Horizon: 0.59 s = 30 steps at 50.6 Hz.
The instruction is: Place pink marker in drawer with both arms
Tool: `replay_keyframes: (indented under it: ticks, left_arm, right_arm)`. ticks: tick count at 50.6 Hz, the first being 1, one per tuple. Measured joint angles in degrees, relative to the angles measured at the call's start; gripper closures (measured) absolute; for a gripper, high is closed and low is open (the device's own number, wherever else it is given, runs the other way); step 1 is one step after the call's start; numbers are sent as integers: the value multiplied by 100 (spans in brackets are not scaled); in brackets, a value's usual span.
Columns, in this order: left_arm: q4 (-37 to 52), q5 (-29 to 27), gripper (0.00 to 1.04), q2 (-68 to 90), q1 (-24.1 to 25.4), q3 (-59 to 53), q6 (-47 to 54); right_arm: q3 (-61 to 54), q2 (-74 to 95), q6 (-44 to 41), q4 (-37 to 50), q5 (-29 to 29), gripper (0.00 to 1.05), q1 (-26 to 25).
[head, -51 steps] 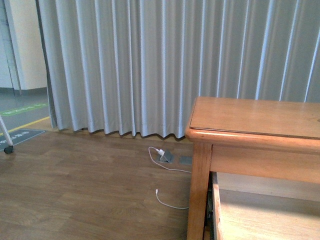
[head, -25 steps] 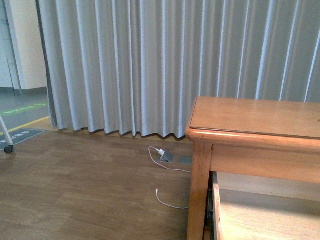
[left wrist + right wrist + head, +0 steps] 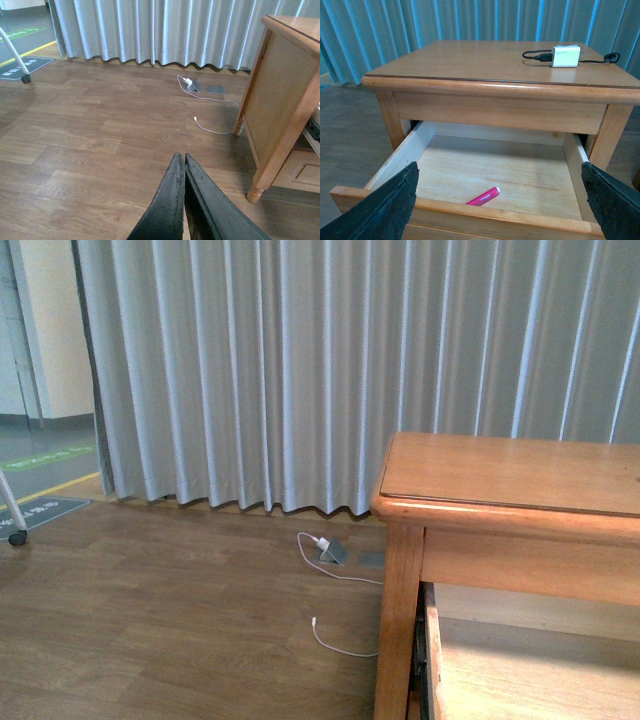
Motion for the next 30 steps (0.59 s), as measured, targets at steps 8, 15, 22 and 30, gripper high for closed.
replay_keyframes:
  ticks: [8,15,22,30]
  left_arm:
    - [-258,-9,101,-396,0,0,2]
    - [-262,-9,101,-404,0,0,2]
    - [-262,-9,101,-407,0,0,2]
    - [-262,-9,73,-409,0,0,2]
  right_arm:
    - [0,0,0,0,2,8,0]
    - [-2,0,0,0,4,8,0]
    - [-2,0,-2,0,4,8,0]
    - [444,514,-719,-1316,-697,8,-190]
